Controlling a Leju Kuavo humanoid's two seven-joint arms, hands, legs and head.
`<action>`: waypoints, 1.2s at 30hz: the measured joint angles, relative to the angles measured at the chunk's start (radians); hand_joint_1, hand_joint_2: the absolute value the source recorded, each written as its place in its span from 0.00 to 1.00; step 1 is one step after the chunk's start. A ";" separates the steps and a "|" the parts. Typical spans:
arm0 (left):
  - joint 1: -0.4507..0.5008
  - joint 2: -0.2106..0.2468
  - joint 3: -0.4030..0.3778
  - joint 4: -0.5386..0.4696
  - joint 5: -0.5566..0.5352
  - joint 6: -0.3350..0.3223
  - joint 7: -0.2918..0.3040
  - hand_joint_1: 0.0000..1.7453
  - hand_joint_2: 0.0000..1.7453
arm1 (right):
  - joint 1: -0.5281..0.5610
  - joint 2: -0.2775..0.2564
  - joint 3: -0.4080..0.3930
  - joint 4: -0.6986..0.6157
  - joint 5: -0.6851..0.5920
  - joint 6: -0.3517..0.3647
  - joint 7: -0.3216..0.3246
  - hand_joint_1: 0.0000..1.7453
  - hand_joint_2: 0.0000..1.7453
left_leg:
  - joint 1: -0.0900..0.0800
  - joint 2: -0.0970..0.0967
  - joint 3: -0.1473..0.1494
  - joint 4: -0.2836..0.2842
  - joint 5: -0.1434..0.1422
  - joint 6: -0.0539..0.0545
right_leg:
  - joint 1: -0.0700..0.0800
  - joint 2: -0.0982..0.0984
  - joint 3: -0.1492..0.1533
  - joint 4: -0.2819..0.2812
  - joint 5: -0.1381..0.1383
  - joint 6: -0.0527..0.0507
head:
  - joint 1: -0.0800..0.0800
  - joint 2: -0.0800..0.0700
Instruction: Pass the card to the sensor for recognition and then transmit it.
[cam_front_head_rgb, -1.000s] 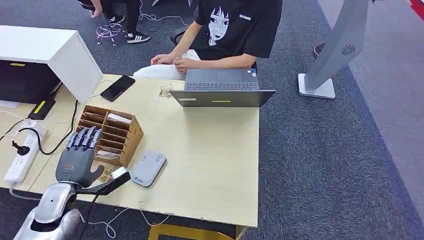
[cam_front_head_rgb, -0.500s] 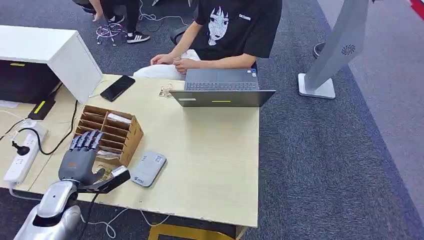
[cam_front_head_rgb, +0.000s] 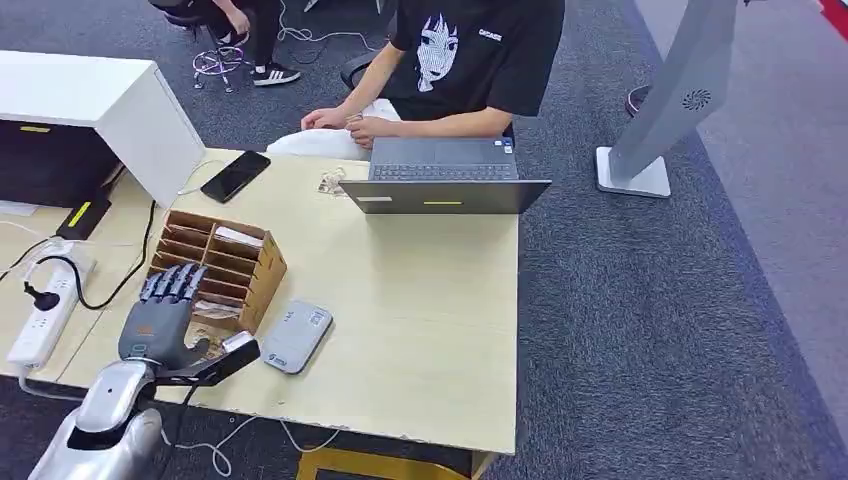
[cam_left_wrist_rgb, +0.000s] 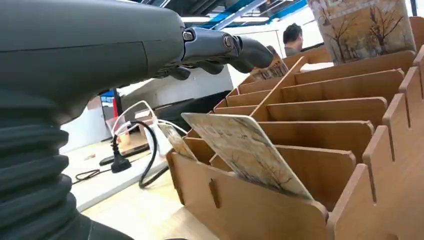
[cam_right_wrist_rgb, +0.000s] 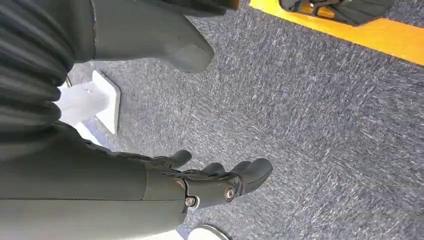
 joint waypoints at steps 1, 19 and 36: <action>0.000 0.000 0.000 0.002 0.000 0.000 -0.001 0.00 1.00 | 0.000 0.001 0.000 0.000 0.000 0.001 0.000 0.00 1.00 | 0.000 0.000 0.000 0.000 0.000 0.000 | 0.000 0.000 0.000 0.000 0.000 0.000 | 0.000 0.000; -0.029 -0.038 -0.028 0.012 0.053 0.152 -0.108 0.00 1.00 | -0.007 0.020 0.000 -0.001 0.019 0.003 0.000 0.00 1.00 | 0.000 0.000 0.000 0.000 0.000 0.000 | 0.000 0.000 0.000 0.000 0.000 0.000 | 0.000 0.000; -0.058 -0.055 -0.068 0.027 0.074 0.145 -0.130 0.00 1.00 | 0.003 0.025 -0.037 -0.002 -0.042 0.007 -0.036 0.00 1.00 | 0.000 0.000 0.000 0.000 0.000 0.000 | 0.000 0.000 0.000 0.000 0.000 0.000 | 0.000 0.000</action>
